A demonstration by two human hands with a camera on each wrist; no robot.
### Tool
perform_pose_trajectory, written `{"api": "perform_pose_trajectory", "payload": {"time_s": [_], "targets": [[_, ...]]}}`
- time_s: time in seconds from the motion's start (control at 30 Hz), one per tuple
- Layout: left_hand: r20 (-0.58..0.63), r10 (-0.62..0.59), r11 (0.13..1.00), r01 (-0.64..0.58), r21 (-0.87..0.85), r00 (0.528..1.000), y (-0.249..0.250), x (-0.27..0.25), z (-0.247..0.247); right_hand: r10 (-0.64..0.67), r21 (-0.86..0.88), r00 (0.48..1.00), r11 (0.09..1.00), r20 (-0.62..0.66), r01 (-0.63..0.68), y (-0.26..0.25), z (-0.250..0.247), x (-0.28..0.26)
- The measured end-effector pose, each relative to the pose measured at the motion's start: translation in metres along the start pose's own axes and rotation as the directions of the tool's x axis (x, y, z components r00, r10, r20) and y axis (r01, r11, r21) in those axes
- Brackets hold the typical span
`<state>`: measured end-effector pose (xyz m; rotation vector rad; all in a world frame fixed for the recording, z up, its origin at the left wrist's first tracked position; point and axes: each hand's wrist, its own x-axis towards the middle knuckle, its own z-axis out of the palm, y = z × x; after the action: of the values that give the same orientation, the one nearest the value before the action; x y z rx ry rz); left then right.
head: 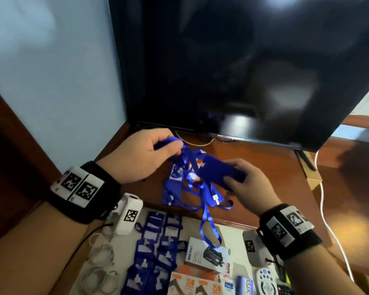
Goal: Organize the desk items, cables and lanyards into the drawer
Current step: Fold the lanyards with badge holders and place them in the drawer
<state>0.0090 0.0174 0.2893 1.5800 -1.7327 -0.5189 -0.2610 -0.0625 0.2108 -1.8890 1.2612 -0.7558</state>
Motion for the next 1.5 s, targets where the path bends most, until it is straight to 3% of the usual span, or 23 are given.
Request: {"api": "perform_pose_trajectory", "payload": {"time_s": [0.07,0.1,0.17,0.2,0.27,0.3,0.37,0.43,0.47,0.57,0.63,0.7,0.8,0.87,0.93,1.03,1.1,1.17,1.2,1.27,1.37,1.43,1.5], "targets": [[-0.150,-0.015,0.971,0.051,0.235,0.989,-0.021,0.013,-0.005,-0.029,0.040,0.992,0.999,0.122,0.024,-0.014,0.014,-0.011],[-0.180,-0.056,0.909,0.124,0.398,0.982,-0.034,0.018,-0.006,-0.044,0.095,0.987,0.995,0.152,0.030,-0.021,0.018,-0.017],[-0.123,-0.228,0.788,0.258,0.559,0.966,-0.054,0.018,-0.002,-0.079,0.268,0.980,0.963,0.181,0.028,-0.038,0.022,-0.027],[-0.046,-0.292,0.827,0.277,0.489,0.955,-0.058,0.015,0.002,-0.105,0.358,0.978,0.933,0.179,0.035,-0.046,0.022,-0.031],[0.250,-0.303,0.951,0.308,0.021,0.919,-0.058,0.000,0.012,-0.173,0.449,0.978,0.888,0.117,0.103,-0.059,0.018,-0.034],[0.402,-0.203,0.907,0.326,-0.265,0.893,-0.058,-0.010,0.020,-0.197,0.478,0.977,0.868,0.076,0.138,-0.063,0.016,-0.034],[0.563,0.050,0.718,0.362,-0.595,0.825,-0.051,-0.031,0.031,-0.198,0.556,0.980,0.814,-0.005,0.168,-0.070,0.012,-0.032],[0.583,0.237,0.607,0.350,-0.713,0.777,-0.042,-0.051,0.039,-0.143,0.608,0.987,0.778,-0.077,0.160,-0.074,0.010,-0.028],[0.567,0.254,0.585,0.342,-0.736,0.784,-0.038,-0.059,0.041,-0.106,0.612,0.988,0.776,-0.111,0.152,-0.073,0.010,-0.026],[0.435,0.068,0.700,0.268,-0.662,0.898,-0.031,-0.074,0.040,-0.008,0.490,0.971,0.863,-0.239,0.128,-0.056,0.018,-0.018],[0.389,-0.023,0.844,0.226,-0.487,0.921,-0.019,-0.081,0.030,-0.021,0.261,0.963,0.961,-0.270,0.094,-0.036,0.028,-0.016],[0.374,-0.032,0.961,0.131,-0.242,0.927,-0.003,-0.083,0.016,-0.078,0.016,0.986,0.997,-0.150,0.082,-0.018,0.043,-0.021],[0.308,-0.028,0.999,0.033,-0.011,0.951,0.008,-0.078,-0.001,-0.100,-0.124,0.977,0.984,0.190,0.125,-0.006,0.064,-0.039],[0.217,-0.038,0.998,0.025,0.062,0.975,0.000,-0.068,-0.006,-0.108,-0.057,0.915,0.988,0.389,0.141,-0.009,0.070,-0.054],[0.123,-0.082,0.988,0.064,0.144,0.989,-0.020,-0.054,-0.007,-0.147,0.122,0.875,0.987,0.461,0.101,-0.016,0.071,-0.063],[0.114,-0.228,0.966,0.210,0.152,0.967,-0.060,-0.046,0.001,-0.186,0.517,0.913,0.855,0.364,-0.032,-0.032,0.064,-0.070],[0.241,-0.302,0.953,0.296,0.059,0.922,-0.077,-0.054,0.017,-0.165,0.690,0.957,0.722,0.236,-0.046,-0.042,0.056,-0.070],[0.336,-0.300,0.951,0.306,0.036,0.893,-0.082,-0.071,0.035,-0.062,0.755,0.995,0.655,0.078,-0.018,-0.045,0.051,-0.065],[0.353,-0.280,0.957,0.288,0.029,0.893,-0.079,-0.080,0.044,0.008,0.753,1.000,0.658,-0.004,-0.002,-0.044,0.050,-0.062],[0.356,-0.237,0.966,0.258,-0.011,0.904,-0.069,-0.096,0.057,0.089,0.633,0.982,0.773,-0.164,0.035,-0.031,0.053,-0.054],[0.338,-0.153,0.982,0.182,-0.056,0.929,-0.055,-0.112,0.063,-0.008,0.178,0.970,0.983,-0.244,0.053,-0.001,0.067,-0.050],[0.292,-0.085,0.993,0.104,-0.051,0.952,-0.050,-0.113,0.057,-0.133,-0.050,0.989,0.990,-0.066,0.130,0.011,0.082,-0.060],[0.223,-0.045,0.999,0.042,0.017,0.974,-0.054,-0.107,0.049,-0.249,-0.104,0.941,0.955,0.229,0.278,0.014,0.094,-0.078]]}}
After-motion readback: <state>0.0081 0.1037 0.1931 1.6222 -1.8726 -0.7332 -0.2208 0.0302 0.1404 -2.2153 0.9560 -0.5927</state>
